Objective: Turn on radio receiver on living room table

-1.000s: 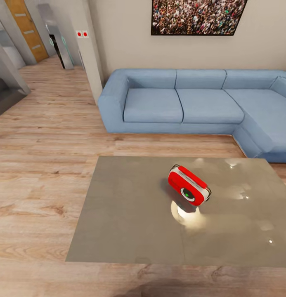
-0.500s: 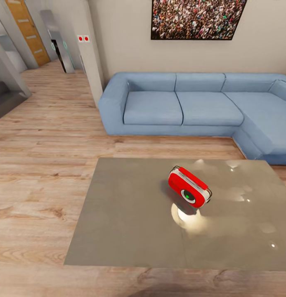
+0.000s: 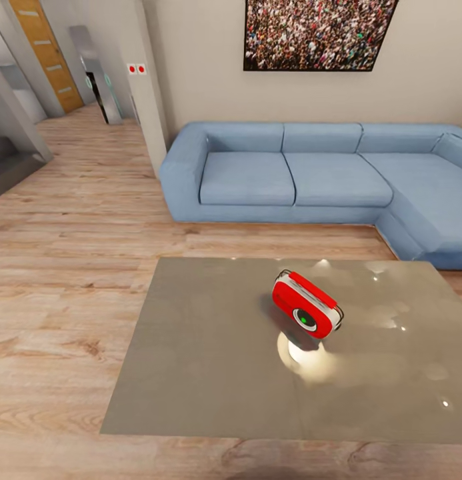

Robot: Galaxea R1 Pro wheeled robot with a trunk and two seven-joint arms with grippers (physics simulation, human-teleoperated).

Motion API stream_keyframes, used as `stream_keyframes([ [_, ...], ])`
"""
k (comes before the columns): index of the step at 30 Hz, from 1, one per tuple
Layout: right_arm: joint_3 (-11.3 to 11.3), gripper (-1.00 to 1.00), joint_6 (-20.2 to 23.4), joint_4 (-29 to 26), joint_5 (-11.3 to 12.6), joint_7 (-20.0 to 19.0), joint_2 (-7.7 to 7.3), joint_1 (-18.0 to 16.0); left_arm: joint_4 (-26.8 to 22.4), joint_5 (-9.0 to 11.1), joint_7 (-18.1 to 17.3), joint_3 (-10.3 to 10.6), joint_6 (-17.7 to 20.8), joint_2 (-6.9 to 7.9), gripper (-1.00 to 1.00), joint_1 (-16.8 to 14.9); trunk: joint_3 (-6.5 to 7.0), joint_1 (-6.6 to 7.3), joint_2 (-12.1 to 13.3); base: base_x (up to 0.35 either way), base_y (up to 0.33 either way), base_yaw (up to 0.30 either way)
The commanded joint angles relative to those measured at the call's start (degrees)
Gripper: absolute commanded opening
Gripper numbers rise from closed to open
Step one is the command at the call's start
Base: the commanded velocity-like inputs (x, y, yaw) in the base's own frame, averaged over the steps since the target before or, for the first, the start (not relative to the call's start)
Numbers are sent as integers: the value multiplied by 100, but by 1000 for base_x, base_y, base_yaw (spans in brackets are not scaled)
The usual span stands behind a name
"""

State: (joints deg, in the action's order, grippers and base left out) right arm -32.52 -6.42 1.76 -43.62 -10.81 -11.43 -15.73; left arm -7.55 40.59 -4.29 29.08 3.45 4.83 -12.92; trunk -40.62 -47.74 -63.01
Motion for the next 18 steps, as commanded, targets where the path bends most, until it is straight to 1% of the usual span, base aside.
stream_keyframes([
  [1, 0, 100, 0, 0, -1, 0, 0, 0, 0, 0, 0, 0, -1, 0, -100, 0, -9, -23, -42, 0, 0, 0],
  [14, 0, 100, 0, 0, 3, 6, 0, 0, 3, 27, -2, -6, -10, 0, -100, 0, -126, -308, -563, 0, 0, 0],
  [18, -6, 100, 0, 0, 2, 9, 52, 0, 0, 34, -1, 1, -11, 0, -100, 0, -162, -396, -723, 0, 0, 0],
])
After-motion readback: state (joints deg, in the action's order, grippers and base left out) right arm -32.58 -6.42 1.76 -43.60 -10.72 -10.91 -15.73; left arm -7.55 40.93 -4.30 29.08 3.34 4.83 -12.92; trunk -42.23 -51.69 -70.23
